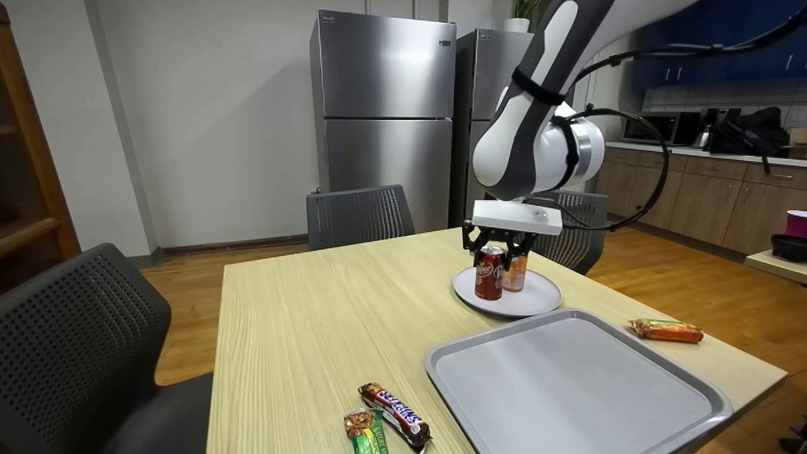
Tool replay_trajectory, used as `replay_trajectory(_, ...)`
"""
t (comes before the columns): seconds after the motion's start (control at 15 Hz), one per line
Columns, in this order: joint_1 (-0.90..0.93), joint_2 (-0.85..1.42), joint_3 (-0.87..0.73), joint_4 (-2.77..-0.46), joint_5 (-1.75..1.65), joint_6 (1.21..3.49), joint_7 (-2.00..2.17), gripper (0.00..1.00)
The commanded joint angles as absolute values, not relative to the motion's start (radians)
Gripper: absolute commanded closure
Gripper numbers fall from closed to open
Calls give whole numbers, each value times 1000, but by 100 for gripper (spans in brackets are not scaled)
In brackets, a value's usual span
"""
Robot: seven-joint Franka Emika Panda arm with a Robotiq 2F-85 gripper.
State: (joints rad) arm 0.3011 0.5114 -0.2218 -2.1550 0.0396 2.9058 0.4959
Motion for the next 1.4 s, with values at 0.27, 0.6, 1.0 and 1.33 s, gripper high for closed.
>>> replay_trajectory(0.27,400,368,-215,-2407,36,3037,512,61)
replay_trajectory(0.6,445,350,-208,-2481,51,3053,500,61)
replay_trajectory(1.0,487,350,-229,-2527,45,3072,514,61)
replay_trajectory(1.33,530,368,-260,-2544,51,3105,512,61)
